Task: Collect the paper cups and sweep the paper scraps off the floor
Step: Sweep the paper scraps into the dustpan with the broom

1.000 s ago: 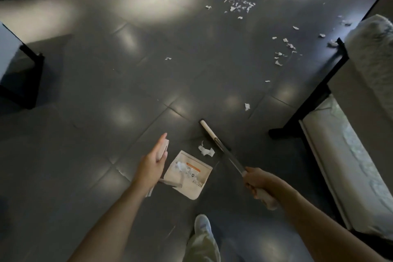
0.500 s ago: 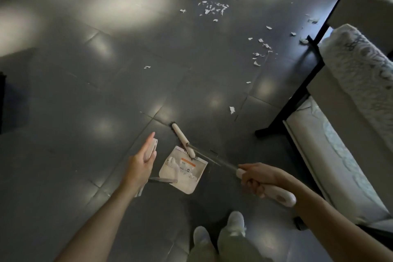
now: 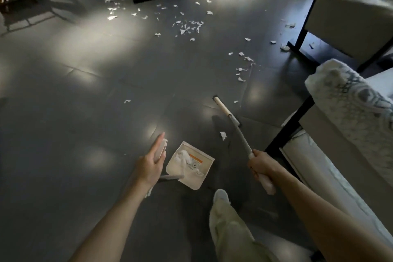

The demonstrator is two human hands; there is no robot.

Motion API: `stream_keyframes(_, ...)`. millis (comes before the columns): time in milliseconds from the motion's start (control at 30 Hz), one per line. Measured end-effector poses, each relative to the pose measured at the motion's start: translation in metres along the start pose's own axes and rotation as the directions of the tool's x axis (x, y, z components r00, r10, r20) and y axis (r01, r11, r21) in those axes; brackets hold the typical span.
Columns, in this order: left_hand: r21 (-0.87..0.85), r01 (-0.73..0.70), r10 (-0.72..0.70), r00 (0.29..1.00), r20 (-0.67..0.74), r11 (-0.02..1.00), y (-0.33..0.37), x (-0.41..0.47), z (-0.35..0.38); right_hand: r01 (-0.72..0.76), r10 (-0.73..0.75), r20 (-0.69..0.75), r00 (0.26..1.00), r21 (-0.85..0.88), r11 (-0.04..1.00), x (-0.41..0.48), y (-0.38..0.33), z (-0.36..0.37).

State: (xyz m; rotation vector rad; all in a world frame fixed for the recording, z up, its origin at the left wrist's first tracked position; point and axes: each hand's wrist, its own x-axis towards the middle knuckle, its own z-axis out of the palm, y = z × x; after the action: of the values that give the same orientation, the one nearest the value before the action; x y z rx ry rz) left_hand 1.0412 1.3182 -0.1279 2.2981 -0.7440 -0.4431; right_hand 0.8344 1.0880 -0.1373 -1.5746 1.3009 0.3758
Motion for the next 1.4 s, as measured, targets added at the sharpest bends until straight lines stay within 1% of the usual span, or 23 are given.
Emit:
stream_keyframes(100, 0.021, -0.008, 0.007, 0.997, 0.083, 1.000, 0.018, 0.055, 0.012, -0.088, 0.088, -0.014, 0.996, -0.069, 0.994, 0.038, -0.019, -0.023)
stream_keyframes(167, 0.037, -0.006, 0.001, 0.992, 0.126, 0.999, 0.028, 0.085, 0.018, -0.174, 0.173, -0.015, 0.985, -0.128, 0.976, 0.054, -0.027, -0.036)
stream_keyframes(233, 0.061, -0.030, 0.020, 0.987, 0.162, 0.998, 0.033, 0.110, 0.023, -0.271, 0.278, 0.023, 0.960, -0.162, 0.949, 0.067, -0.027, -0.042)
stream_keyframes(300, 0.077, -0.057, 0.042, 0.981, 0.188, 0.995, 0.038, 0.134, 0.027, -0.364, 0.371, 0.089, 0.924, -0.085, 0.928, 0.078, -0.026, -0.041)
stream_keyframes(333, 0.079, -0.059, 0.043, 0.980, 0.196, 0.995, 0.040, 0.146, 0.028, -0.380, 0.386, 0.094, 0.918, -0.072, 0.922, 0.083, -0.027, -0.039)
stream_keyframes(467, 0.038, -0.089, 0.081, 0.981, 0.175, 0.995, 0.048, 0.185, 0.030, -0.337, 0.349, 0.018, 0.937, -0.214, 0.917, 0.098, -0.049, -0.021)
stream_keyframes(567, 0.030, -0.142, 0.134, 0.973, 0.187, 0.989, 0.051, 0.208, 0.032, -0.315, 0.333, 0.049, 0.942, -0.226, 0.922, 0.093, -0.077, 0.005)
stream_keyframes(700, 0.009, -0.186, 0.177, 0.949, 0.260, 0.983, 0.059, 0.239, 0.035, -0.293, 0.325, 0.163, 0.932, -0.194, 0.936, 0.077, -0.114, 0.028)
stream_keyframes(767, 0.007, -0.201, 0.192, 0.941, 0.277, 0.979, 0.062, 0.256, 0.034, -0.287, 0.309, 0.240, 0.920, -0.123, 0.950, 0.070, -0.133, 0.024)
stream_keyframes(833, -0.008, -0.220, 0.212, 0.930, 0.300, 0.976, 0.063, 0.271, 0.032, -0.337, 0.309, 0.305, 0.901, 0.045, 0.940, 0.067, -0.148, 0.015)
stream_keyframes(867, -0.015, -0.231, 0.224, 0.923, 0.313, 0.973, 0.063, 0.278, 0.031, -0.385, 0.309, 0.340, 0.888, 0.183, 0.905, 0.064, -0.155, 0.009)
stream_keyframes(900, -0.020, -0.242, 0.235, 0.914, 0.330, 0.970, 0.063, 0.285, 0.029, -0.432, 0.308, 0.374, 0.875, 0.316, 0.845, 0.060, -0.161, 0.003)
stream_keyframes(933, -0.020, -0.254, 0.245, 0.905, 0.346, 0.967, 0.063, 0.292, 0.027, -0.442, 0.289, 0.385, 0.876, 0.405, 0.800, 0.054, -0.167, -0.002)
stream_keyframes(967, -0.017, -0.266, 0.254, 0.899, 0.358, 0.964, 0.064, 0.299, 0.025, -0.420, 0.267, 0.366, 0.892, 0.449, 0.788, 0.051, -0.172, -0.005)
stream_keyframes(1000, -0.014, -0.272, 0.259, 0.895, 0.363, 0.962, 0.065, 0.307, 0.025, -0.387, 0.254, 0.328, 0.910, 0.452, 0.804, 0.049, -0.175, -0.005)
stream_keyframes(1067, -0.023, -0.281, 0.269, 0.890, 0.368, 0.960, 0.069, 0.322, 0.025, -0.296, 0.218, 0.227, 0.949, 0.405, 0.865, 0.050, -0.183, -0.008)
stream_keyframes(1133, -0.046, -0.288, 0.283, 0.883, 0.375, 0.957, 0.075, 0.336, 0.028, -0.245, 0.196, 0.158, 0.968, 0.417, 0.875, 0.061, -0.190, -0.017)
stream_keyframes(1200, -0.054, -0.288, 0.286, 0.879, 0.381, 0.956, 0.082, 0.353, 0.032, -0.208, 0.186, 0.094, 0.978, 0.431, 0.878, 0.078, -0.196, -0.031)
stream_keyframes(1267, -0.049, -0.294, 0.291, 0.881, 0.373, 0.955, 0.092, 0.372, 0.039, -0.161, 0.178, -0.003, 0.984, 0.414, 0.896, 0.104, -0.198, -0.049)
stream_keyframes(1333, -0.049, -0.285, 0.284, 0.896, 0.341, 0.957, 0.100, 0.392, 0.048, -0.123, 0.170, -0.111, 0.979, 0.341, 0.932, 0.136, -0.197, -0.072)
stream_keyframes(1400, -0.034, -0.282, 0.277, 0.903, 0.329, 0.959, 0.109, 0.413, 0.057, -0.124, 0.174, -0.174, 0.969, 0.266, 0.956, 0.173, -0.193, -0.098)
